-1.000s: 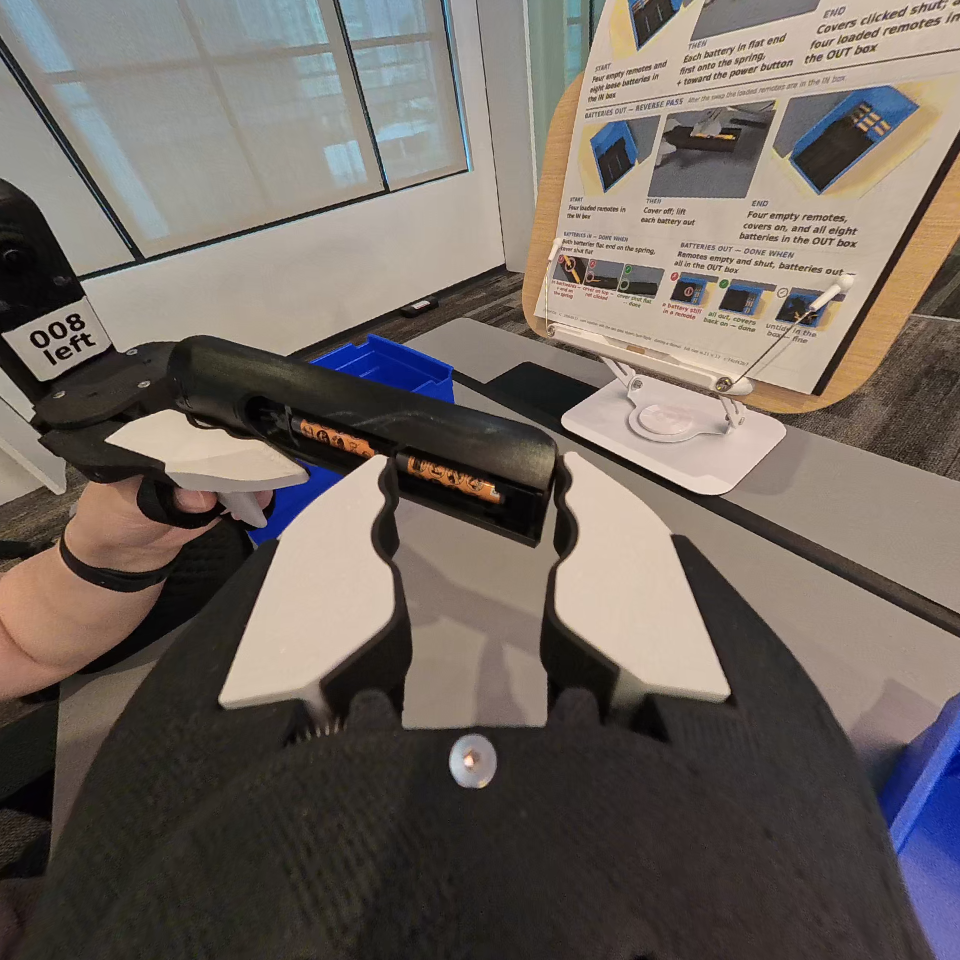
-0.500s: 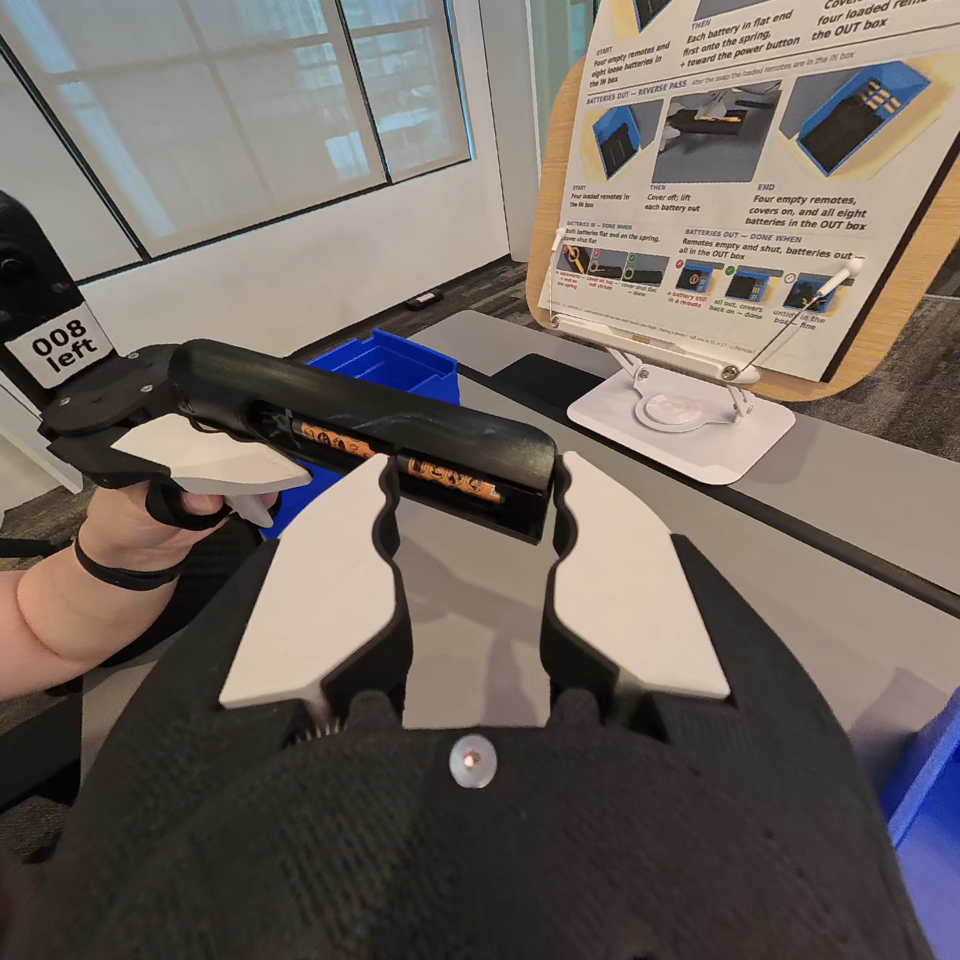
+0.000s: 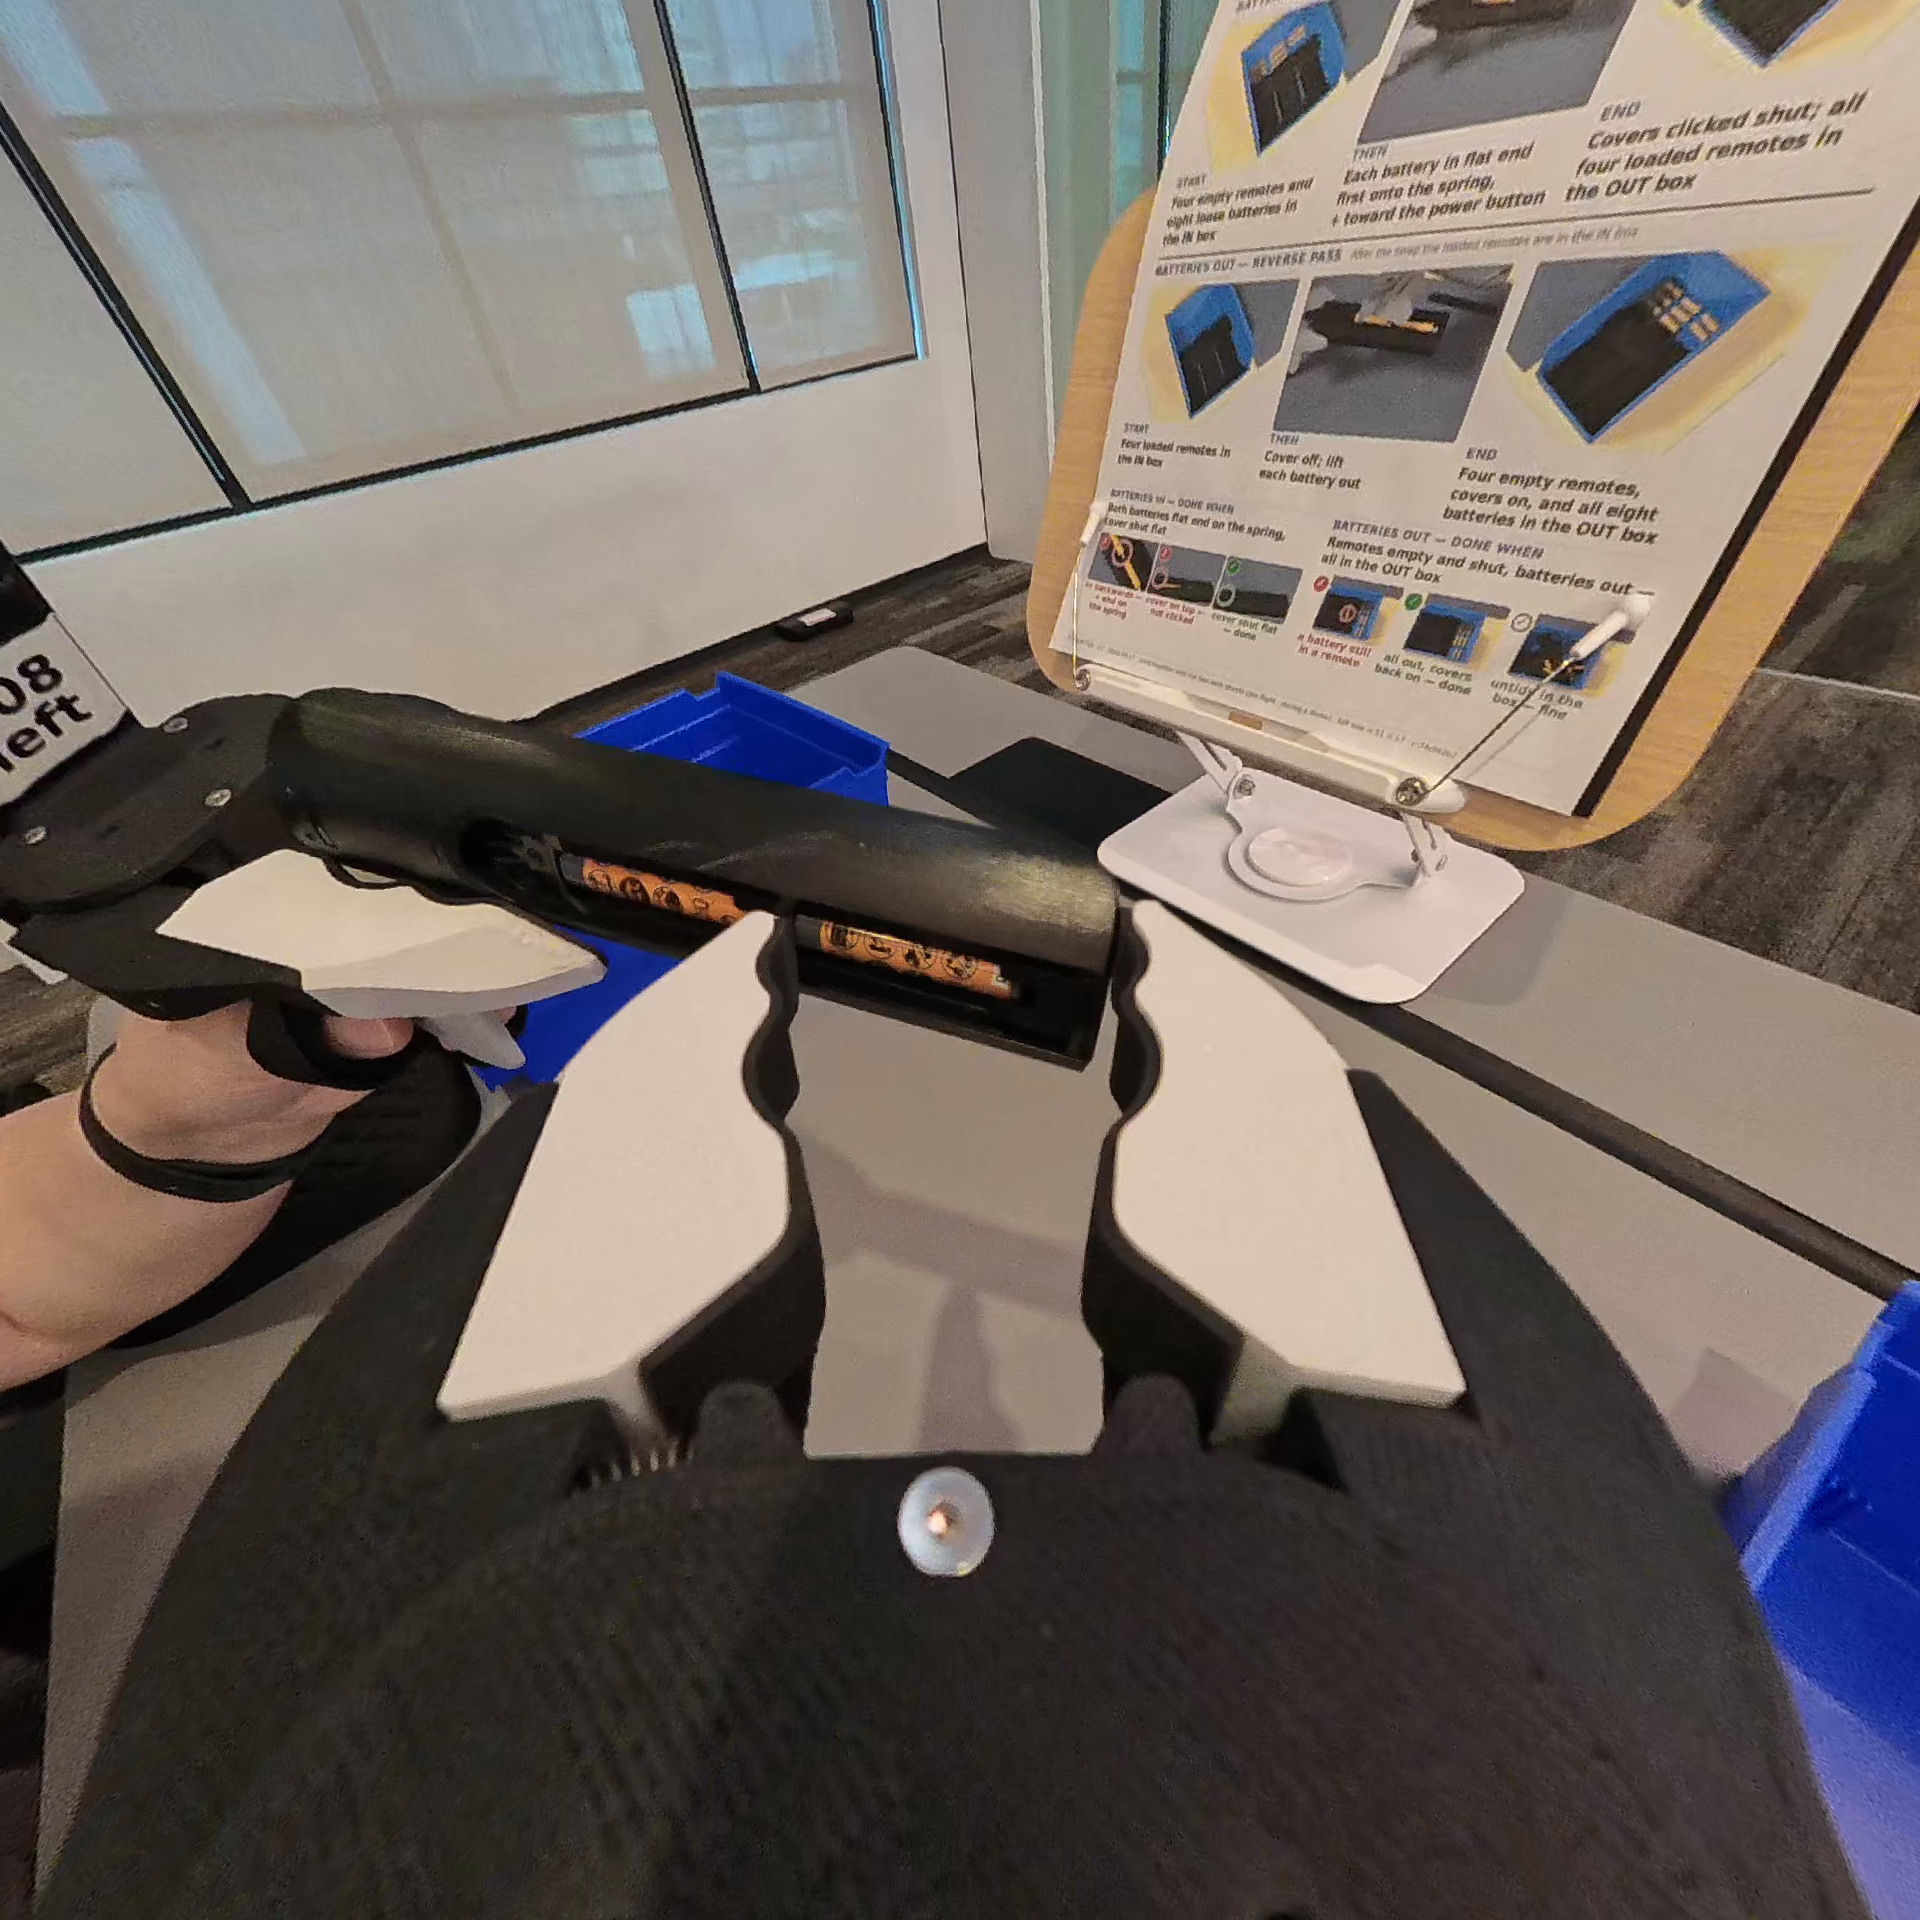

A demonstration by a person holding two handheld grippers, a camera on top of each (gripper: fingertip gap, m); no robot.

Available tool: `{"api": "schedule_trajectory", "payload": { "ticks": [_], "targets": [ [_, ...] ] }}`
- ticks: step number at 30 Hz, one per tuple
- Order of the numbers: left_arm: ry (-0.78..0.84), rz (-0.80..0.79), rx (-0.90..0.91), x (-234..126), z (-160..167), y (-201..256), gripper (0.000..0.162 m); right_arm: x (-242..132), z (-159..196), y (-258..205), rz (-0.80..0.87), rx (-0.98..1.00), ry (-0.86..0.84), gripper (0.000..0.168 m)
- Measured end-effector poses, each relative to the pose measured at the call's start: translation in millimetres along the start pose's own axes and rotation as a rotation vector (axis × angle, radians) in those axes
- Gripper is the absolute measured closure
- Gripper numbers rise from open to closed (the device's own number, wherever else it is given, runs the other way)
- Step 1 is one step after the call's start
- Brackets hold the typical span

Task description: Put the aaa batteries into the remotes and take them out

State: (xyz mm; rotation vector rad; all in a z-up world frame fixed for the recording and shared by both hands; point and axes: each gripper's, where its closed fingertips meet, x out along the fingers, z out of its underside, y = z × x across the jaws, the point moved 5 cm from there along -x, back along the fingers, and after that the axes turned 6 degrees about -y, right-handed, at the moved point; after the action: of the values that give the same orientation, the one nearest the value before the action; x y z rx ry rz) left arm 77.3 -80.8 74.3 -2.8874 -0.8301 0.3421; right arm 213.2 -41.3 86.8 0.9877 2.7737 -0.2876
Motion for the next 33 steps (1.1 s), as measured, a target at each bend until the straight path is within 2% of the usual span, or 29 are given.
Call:
{"api": "schedule_trajectory", "payload": {
  "ticks": [22,28,31,33],
  "targets": [
    [0.094,0.021,0.01,-7,-10,7,0.141,-14,-12,-11,0.023,-0.083,0.038,0.113],
    [0.122,0.09,-0.067,-10,-12,2,0.141,-19,-16,-13,0.026,-0.096,0.05,0.121],
    [0.116,0.109,-0.078,-11,-12,1,0.141,-20,-17,-13,0.032,-0.106,0.038,0.12],
    [0.125,0.181,-0.15,-12,-13,-2,0.141,-20,-19,-16,0.003,-0.122,0.048,0.119]
  ]
}}
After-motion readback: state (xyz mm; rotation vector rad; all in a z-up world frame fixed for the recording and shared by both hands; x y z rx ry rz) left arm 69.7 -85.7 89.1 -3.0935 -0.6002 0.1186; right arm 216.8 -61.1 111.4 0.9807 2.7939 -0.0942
